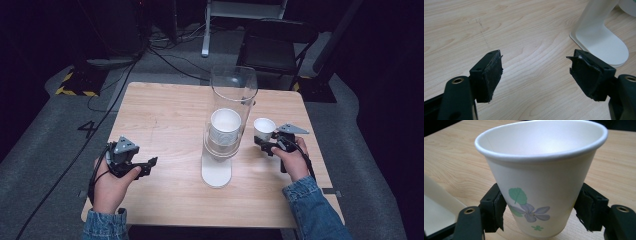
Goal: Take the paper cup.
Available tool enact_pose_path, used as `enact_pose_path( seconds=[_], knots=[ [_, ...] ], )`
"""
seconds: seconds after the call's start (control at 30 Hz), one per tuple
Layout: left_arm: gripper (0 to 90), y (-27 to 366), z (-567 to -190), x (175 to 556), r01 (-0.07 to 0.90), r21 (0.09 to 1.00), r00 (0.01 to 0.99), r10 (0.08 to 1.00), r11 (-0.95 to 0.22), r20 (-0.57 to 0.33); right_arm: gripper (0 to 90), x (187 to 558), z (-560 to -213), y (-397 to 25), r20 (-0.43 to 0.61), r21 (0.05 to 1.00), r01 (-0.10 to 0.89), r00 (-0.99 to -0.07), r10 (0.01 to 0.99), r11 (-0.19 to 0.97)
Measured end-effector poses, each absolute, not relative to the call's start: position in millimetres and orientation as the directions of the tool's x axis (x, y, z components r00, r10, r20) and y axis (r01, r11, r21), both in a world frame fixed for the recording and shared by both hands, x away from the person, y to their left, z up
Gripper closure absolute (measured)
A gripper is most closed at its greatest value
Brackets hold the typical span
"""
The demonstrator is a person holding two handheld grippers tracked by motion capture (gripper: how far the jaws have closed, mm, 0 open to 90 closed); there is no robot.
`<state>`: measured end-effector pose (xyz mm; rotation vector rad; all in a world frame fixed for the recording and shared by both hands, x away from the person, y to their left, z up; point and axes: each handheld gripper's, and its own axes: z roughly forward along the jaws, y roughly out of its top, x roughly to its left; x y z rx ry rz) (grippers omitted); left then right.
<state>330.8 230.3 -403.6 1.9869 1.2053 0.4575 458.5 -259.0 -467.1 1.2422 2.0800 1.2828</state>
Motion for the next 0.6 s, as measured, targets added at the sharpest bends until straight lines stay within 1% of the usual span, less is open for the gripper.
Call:
enact_pose_path(
  seconds=[0.6],
  knots=[
    [25.6,231.0,-404.2,328.2,0.600,0.754,0.489,0.868,-0.268,-0.081,32.1,460.2,-486.5,-243.4,0.110,0.807,0.531,-0.566,0.817,0.259]
  ],
)
